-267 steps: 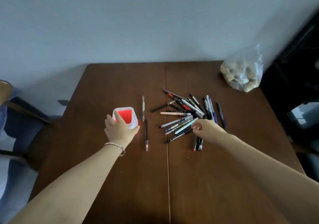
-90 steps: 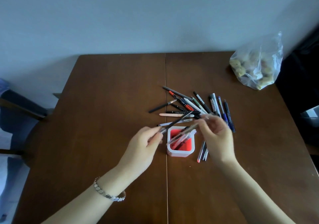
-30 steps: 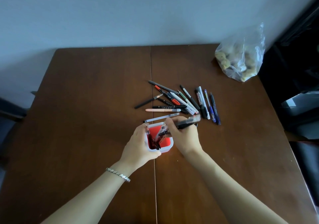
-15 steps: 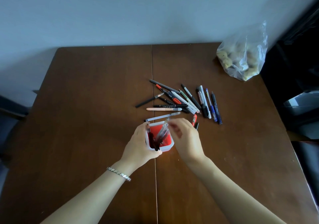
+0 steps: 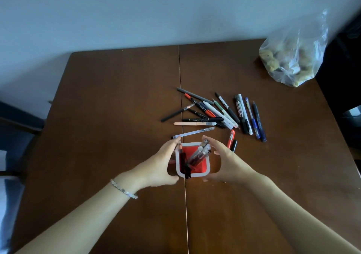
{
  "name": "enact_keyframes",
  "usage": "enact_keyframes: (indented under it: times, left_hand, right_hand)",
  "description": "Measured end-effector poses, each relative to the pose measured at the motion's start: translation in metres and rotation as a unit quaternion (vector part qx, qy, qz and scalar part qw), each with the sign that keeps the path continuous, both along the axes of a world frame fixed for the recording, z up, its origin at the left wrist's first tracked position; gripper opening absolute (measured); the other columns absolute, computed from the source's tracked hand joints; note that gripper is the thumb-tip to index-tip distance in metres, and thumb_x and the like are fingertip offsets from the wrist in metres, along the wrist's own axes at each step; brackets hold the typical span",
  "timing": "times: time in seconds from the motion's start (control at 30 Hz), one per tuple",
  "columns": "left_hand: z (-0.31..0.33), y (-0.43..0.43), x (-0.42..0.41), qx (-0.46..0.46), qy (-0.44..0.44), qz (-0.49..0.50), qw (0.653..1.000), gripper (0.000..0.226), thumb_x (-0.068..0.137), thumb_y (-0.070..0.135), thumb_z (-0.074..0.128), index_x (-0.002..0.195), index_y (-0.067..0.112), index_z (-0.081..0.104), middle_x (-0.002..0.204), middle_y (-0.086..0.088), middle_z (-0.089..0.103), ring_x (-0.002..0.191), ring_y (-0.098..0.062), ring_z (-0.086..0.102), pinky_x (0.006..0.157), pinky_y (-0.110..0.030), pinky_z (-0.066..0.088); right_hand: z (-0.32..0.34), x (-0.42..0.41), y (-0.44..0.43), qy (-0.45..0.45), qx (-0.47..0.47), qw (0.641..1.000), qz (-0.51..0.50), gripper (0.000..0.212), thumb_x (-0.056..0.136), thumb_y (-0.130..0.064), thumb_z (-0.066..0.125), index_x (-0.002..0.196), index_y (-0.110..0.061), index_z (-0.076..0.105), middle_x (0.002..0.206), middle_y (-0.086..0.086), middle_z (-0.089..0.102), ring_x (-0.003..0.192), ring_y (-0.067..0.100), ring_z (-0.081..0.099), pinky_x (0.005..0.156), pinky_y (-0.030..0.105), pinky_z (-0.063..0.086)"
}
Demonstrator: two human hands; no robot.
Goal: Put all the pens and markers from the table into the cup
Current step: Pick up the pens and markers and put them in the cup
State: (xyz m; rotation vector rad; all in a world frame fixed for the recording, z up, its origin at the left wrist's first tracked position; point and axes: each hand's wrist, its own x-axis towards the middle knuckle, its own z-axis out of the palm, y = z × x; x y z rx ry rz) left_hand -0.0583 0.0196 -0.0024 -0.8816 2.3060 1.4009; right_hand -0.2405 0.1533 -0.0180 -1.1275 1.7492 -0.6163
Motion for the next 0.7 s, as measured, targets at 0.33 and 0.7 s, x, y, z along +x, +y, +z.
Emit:
enact_keyframes:
  times: [0.33,0.7]
  left_hand:
    - [-0.039,-0.057,-0.077,-0.264,0.027,-0.041,0.963,0.040,0.088,0.021,0.058,0.126,0.015,0.051,0.131,-0.001,0.053,0.119,-0.019,0.050,0.096,-0.034,0.044]
    - [-0.056,-0.046,-0.064,-0.358,-0.088,-0.167,0.914,0.018,0.090,-0.001,0.039,0.101,0.004,0.052,0.109,-0.015,0.050,0.090,-0.028,0.049,0.070,-0.033,0.039]
  right_hand:
    - [0.003,-0.005,-0.008,0.014,-0.016,0.999,0.025,0.093,0.058,-0.031,0.084,0.135,-0.031,0.033,0.129,-0.018,0.044,0.117,0.001,0.046,0.096,0.019,0.048]
    - [-0.005,-0.002,0.000,0.017,-0.027,0.999,-0.022,0.087,0.059,-0.027,0.082,0.133,-0.029,0.036,0.124,-0.014,0.049,0.112,0.001,0.049,0.084,0.000,0.040]
